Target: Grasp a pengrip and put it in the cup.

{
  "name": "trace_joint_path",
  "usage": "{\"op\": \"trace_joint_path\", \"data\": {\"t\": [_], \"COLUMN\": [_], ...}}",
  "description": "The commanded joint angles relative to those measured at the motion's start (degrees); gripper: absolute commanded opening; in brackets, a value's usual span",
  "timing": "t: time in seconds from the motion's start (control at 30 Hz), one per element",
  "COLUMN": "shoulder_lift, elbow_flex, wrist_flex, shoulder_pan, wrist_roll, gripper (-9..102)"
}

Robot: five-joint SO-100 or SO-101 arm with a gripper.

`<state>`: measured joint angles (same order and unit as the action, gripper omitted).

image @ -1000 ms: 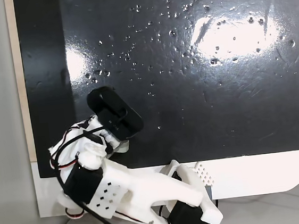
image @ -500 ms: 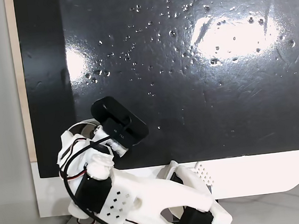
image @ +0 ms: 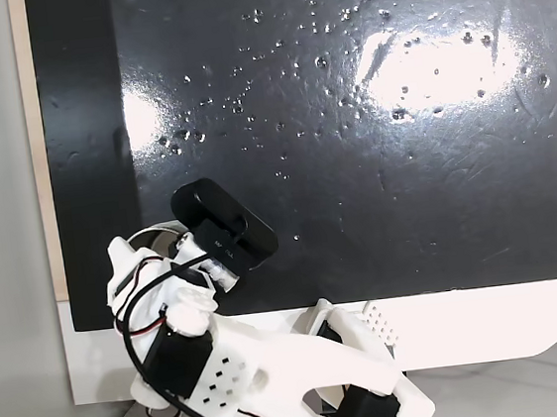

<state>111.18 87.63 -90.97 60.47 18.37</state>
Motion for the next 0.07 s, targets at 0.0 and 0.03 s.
{"op": "trace_joint_path", "data": {"t": [0.0,0.03], "shoulder_lift": [1.58,1.49], "elbow_flex": [-1.67,-1.93], "wrist_flex": [1.58,1.58], "shoulder_pan": [-0.53,-0.53], "wrist_roll": [-0.44,-0.44], "gripper": [33,32]}}
